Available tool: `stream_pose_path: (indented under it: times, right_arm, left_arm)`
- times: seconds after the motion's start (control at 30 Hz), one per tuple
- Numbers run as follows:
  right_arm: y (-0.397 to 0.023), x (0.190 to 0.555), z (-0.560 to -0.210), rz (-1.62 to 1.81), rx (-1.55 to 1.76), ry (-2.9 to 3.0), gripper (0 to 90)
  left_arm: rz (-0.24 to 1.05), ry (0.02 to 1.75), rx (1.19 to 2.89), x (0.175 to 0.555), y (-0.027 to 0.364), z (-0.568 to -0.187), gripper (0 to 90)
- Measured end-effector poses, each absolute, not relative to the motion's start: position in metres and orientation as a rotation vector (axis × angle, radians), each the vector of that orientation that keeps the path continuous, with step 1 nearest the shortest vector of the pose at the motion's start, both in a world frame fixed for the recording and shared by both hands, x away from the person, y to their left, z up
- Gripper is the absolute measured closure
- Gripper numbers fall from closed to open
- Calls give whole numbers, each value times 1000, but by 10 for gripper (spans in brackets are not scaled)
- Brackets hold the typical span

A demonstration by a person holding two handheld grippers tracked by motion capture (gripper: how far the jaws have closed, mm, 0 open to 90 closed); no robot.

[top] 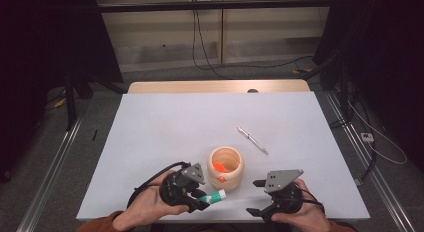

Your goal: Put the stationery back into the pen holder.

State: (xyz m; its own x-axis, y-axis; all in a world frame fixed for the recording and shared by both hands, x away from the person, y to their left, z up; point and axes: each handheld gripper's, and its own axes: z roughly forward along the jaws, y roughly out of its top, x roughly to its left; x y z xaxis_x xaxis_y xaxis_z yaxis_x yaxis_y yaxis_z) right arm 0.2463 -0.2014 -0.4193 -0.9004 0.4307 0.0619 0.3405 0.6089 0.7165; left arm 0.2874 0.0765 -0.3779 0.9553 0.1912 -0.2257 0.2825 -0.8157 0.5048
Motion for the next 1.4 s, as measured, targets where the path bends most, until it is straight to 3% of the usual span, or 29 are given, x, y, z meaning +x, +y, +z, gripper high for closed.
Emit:
stream_pose_path:
  times: [0.5, 1.4]
  right_arm:
    - [-180, 242, -420, 1117, 507, 2793, 296]
    - [-157, 229, -425, 946, 200, 2735, 495]
  left_arm:
    - [-301, 273, 2584, 290, 42, -388, 661]
    - [-398, 257, 2648, 292, 18, -401, 661]
